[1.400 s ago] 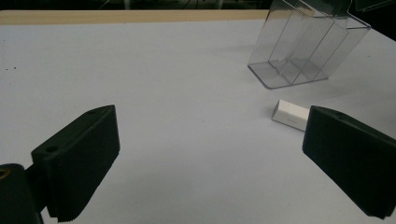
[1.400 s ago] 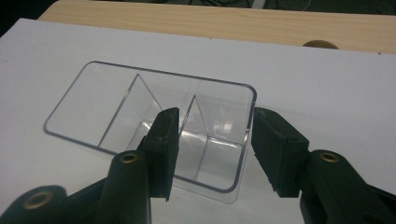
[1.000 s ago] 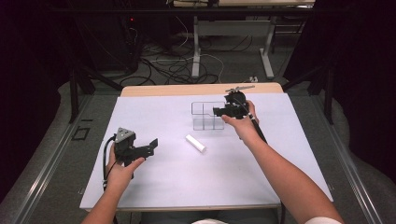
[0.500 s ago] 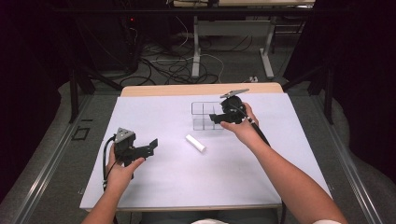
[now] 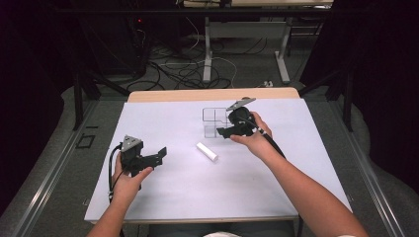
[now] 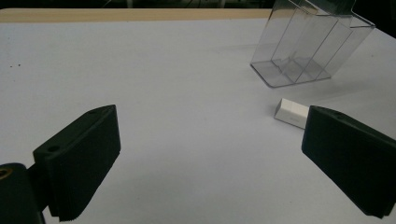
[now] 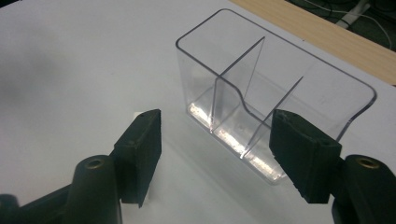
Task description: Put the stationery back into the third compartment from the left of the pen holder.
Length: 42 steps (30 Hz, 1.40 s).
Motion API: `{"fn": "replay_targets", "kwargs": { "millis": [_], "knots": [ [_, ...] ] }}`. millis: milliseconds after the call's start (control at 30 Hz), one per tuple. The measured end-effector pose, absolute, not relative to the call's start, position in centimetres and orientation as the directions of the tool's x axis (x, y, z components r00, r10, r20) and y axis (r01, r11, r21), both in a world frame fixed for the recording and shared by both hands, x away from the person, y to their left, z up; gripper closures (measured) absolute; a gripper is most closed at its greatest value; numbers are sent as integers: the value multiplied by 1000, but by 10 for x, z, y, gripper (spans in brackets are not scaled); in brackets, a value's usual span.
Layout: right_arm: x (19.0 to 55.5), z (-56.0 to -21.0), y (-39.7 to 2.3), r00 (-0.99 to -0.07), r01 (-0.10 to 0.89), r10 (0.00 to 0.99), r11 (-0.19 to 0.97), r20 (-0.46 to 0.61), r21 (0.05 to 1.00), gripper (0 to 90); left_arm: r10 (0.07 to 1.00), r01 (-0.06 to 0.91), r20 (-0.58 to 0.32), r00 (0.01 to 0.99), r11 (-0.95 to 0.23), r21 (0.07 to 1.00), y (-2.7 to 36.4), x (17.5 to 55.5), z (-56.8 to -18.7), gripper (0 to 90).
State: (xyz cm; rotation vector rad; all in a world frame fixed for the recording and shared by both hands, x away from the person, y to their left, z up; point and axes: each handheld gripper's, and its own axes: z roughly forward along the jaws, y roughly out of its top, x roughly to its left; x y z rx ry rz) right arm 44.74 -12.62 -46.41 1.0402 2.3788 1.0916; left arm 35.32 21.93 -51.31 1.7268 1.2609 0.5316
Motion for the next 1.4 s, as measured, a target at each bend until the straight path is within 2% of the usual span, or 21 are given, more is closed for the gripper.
{"fn": "replay_targets", "kwargs": {
  "millis": [267, 567, 633, 1000, 1200, 1267, 1333, 1400],
  "knots": [
    [444, -473, -119, -680, 538, 731, 447, 55, 715, 347, 909, 520, -162, 384, -68, 851, 219, 353, -513, 47],
    [444, -486, -105, -696, 554, 716, 481, 60, 680, 432, 909, 522, -160, 385, -71, 850, 220, 353, -513, 48],
    [443, -487, -101, -695, 577, 717, 506, 60, 641, 443, 909, 522, -161, 385, -71, 850, 220, 353, -513, 48],
    [440, -502, -86, -717, 589, 696, 568, 48, 575, 540, 908, 522, -156, 388, -77, 849, 219, 354, -514, 48],
    [439, -507, -82, -712, 622, 698, 575, 78, 532, 550, 908, 523, -156, 388, -77, 849, 219, 354, -514, 48],
    [440, -510, -81, -717, 610, 693, 565, 82, 556, 550, 908, 524, -156, 388, -78, 848, 219, 354, -515, 48],
    [438, -508, -80, -703, 639, 703, 561, 104, 526, 550, 908, 523, -158, 387, -75, 849, 219, 354, -515, 49],
    [439, -511, -79, -719, 620, 687, 568, 103, 542, 550, 908, 524, -158, 387, -76, 848, 218, 354, -515, 48]
  ]
}}
